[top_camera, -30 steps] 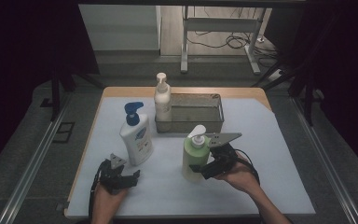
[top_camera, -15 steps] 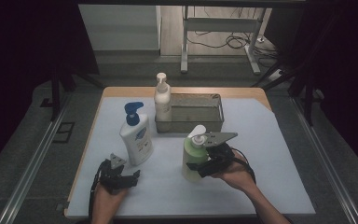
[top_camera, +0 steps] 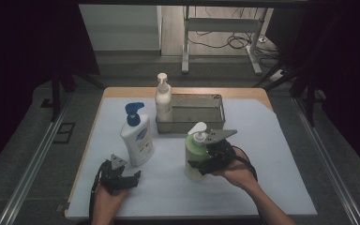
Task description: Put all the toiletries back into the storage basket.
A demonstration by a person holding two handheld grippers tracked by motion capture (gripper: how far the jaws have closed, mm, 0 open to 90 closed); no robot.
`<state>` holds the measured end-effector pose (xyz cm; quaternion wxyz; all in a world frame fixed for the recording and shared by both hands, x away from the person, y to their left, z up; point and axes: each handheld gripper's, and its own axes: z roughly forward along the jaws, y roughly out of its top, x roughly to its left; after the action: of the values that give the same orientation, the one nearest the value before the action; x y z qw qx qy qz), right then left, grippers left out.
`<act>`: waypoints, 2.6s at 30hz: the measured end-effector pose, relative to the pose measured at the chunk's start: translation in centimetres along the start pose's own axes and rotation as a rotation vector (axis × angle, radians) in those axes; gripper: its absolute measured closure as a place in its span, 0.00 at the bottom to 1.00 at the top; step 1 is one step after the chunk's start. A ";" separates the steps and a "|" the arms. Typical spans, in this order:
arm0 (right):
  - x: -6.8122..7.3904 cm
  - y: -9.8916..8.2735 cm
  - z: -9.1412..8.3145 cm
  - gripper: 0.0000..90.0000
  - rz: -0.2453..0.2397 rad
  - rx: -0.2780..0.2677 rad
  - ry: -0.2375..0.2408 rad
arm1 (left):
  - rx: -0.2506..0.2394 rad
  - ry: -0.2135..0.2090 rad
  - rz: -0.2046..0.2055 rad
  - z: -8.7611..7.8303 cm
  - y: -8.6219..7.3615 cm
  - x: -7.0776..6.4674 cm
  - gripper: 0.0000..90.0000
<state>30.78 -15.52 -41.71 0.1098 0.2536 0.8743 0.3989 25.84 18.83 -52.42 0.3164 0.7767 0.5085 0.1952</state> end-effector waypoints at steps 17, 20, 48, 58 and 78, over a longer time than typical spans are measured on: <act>-1.8 3.0 -0.9 0.13 0.048 -0.030 -0.036 | 0.001 -0.001 -0.002 0.0 0.0 0.0 0.16; -1.9 3.5 -1.0 0.13 0.048 -0.032 -0.040 | 0.001 0.000 0.000 0.0 0.0 0.0 0.16; -4.7 9.0 -1.0 0.13 0.070 -0.074 -0.134 | 0.001 -0.002 -0.002 0.0 0.0 0.0 0.16; -6.1 10.3 -0.7 0.13 0.095 -0.087 -0.181 | 0.001 -0.002 -0.003 0.0 0.0 0.0 0.16; -8.5 11.9 1.3 0.13 0.148 -0.099 -0.255 | 0.001 -0.003 -0.002 0.0 0.0 0.0 0.16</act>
<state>42.72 -12.63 -33.64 0.2028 0.3604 0.8114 0.4131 25.87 18.85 -52.43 0.3171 0.7766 0.5088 0.1937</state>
